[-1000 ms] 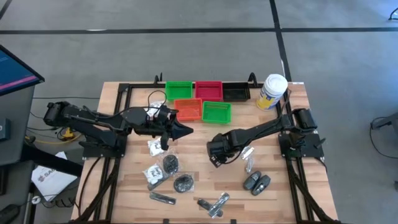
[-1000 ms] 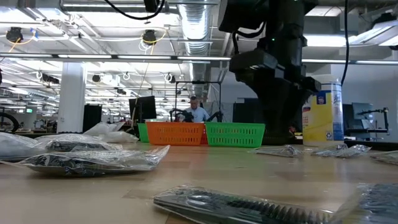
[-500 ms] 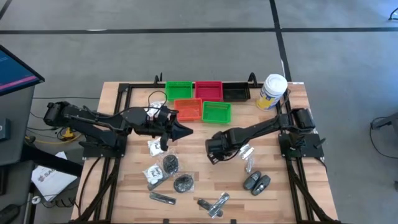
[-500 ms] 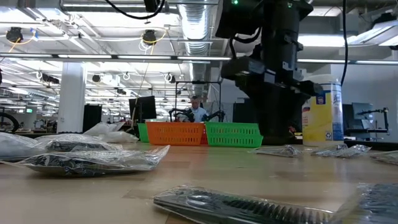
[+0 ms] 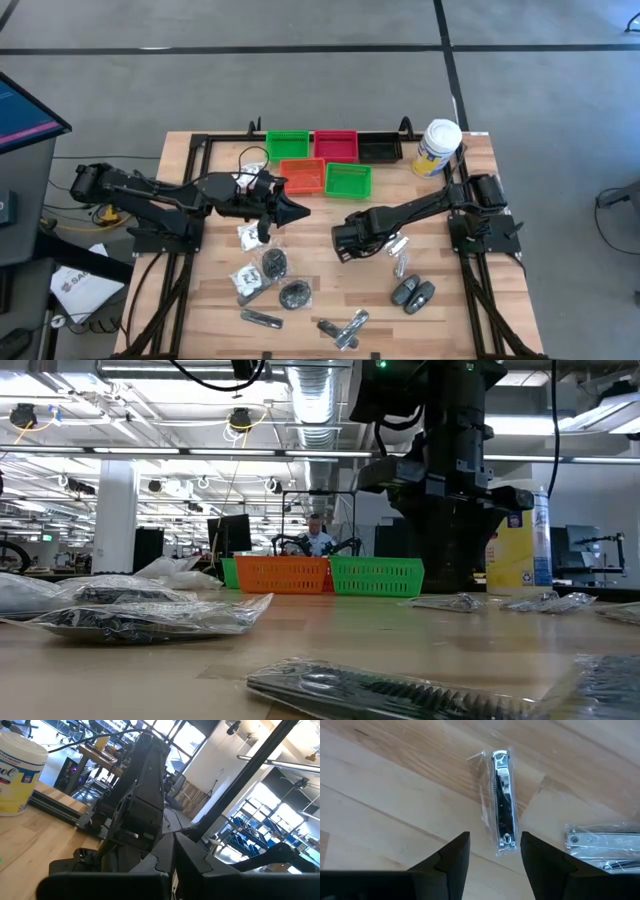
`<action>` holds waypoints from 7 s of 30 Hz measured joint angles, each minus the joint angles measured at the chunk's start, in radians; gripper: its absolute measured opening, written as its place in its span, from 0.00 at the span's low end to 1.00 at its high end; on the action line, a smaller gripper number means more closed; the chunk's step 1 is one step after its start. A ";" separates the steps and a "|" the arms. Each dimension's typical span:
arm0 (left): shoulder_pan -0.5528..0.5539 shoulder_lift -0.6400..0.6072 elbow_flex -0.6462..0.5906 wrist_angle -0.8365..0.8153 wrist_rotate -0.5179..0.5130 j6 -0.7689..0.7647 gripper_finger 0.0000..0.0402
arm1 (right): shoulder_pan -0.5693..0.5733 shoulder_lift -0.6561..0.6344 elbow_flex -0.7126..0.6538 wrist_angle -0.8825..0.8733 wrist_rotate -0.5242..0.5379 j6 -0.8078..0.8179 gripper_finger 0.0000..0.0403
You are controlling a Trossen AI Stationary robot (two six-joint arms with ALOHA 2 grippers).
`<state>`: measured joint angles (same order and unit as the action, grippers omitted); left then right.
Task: Pick & Place Travel size toiletries
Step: Put the nail cutter into the black bin
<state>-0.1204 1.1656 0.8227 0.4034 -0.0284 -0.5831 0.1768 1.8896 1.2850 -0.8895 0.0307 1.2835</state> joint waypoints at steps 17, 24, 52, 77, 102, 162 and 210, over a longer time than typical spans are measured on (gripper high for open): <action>-0.016 0.000 0.000 0.000 0.000 -0.001 0.02 | 0.008 0.063 0.000 0.012 -0.005 -0.002 0.42; -0.016 0.000 0.000 -0.002 0.000 0.000 0.02 | 0.006 0.063 0.000 0.006 -0.004 0.000 0.42; -0.016 0.000 0.000 -0.003 0.000 0.000 0.02 | -0.015 0.047 -0.107 0.165 -0.030 0.050 0.42; -0.010 0.000 0.000 -0.003 -0.013 0.002 0.02 | 0.001 -0.032 -0.119 0.056 -0.068 -0.008 0.10; -0.010 0.000 0.000 -0.002 -0.019 0.003 0.02 | -0.105 -0.442 -0.112 -0.007 0.178 -0.003 0.13; -0.009 0.000 0.000 -0.022 0.008 0.029 0.02 | -0.884 -0.133 0.085 -0.052 0.160 -0.464 0.13; 0.049 0.000 0.000 -0.030 -0.052 0.026 0.02 | -0.961 -0.134 0.085 0.015 0.124 -1.817 0.13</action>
<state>-0.0712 1.1656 0.8230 0.3737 -0.0803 -0.5568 -0.7845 1.7561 1.3701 -0.8745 0.1551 -0.5335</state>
